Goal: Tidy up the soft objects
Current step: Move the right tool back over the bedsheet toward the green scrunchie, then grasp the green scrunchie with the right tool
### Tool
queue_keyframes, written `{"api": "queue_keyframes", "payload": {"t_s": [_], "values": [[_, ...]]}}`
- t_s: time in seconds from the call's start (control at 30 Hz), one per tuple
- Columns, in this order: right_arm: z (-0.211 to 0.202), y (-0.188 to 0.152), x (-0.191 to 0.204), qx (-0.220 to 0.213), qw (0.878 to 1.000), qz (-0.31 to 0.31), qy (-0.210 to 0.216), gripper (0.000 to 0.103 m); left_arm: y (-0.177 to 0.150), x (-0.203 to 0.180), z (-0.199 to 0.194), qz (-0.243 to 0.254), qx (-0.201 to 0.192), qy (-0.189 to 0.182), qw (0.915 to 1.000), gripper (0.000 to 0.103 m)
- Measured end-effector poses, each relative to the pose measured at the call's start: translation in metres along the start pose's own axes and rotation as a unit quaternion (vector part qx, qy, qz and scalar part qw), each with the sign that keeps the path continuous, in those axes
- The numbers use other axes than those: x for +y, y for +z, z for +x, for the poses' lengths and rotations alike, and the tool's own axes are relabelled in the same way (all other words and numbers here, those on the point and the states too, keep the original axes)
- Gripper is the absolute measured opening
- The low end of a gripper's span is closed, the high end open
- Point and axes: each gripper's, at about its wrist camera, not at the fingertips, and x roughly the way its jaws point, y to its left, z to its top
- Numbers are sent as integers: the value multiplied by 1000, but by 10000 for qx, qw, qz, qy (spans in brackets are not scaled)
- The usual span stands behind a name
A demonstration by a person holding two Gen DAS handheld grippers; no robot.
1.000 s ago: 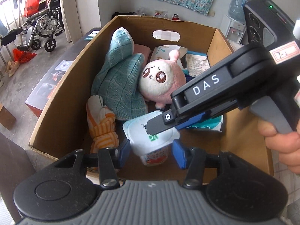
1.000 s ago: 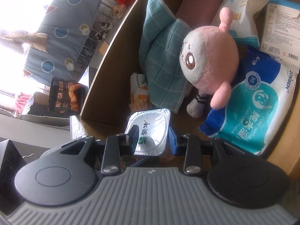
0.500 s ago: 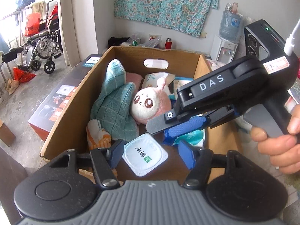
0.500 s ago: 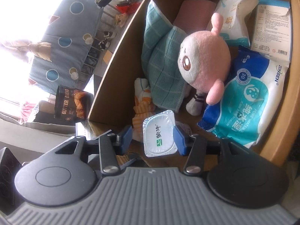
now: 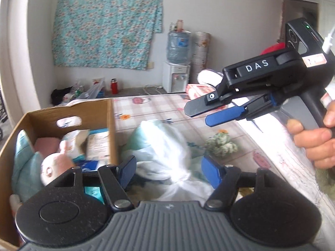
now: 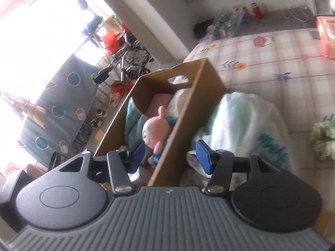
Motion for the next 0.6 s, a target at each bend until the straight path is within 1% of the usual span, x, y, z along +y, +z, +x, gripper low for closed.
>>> {"api": "queue_keyframes", "payload": {"t_s": [0.1, 0.17, 0.23, 0.3, 0.37, 0.43, 0.6], "values": [[-39, -1, -41, -256, 9981, 248, -512, 60, -4, -38, 26, 574, 84, -373, 9976, 71], [-59, -2, -70, -324, 9953, 463, -786, 61, -10, -66, 46, 991, 172, -567, 9933, 71], [-72, -6, -99, -311, 9925, 681, -968, 62, -17, -90, 65, 1279, 310, -744, 9885, 71], [-79, -10, -124, -250, 9889, 856, -1185, 62, -26, -108, 83, 1456, 412, -913, 9843, 71], [-81, -13, -146, -188, 9853, 1030, -1349, 62, -34, -122, 98, 1624, 535, -1014, 9800, 70], [-74, -15, -166, -42, 9837, 1182, -1356, 62, -43, -132, 113, 1775, 671, -1064, 9760, 70], [-43, -7, -205, 276, 9782, 1512, -1400, 62, -63, -151, 131, 2190, 819, -982, 9673, 70]]}}
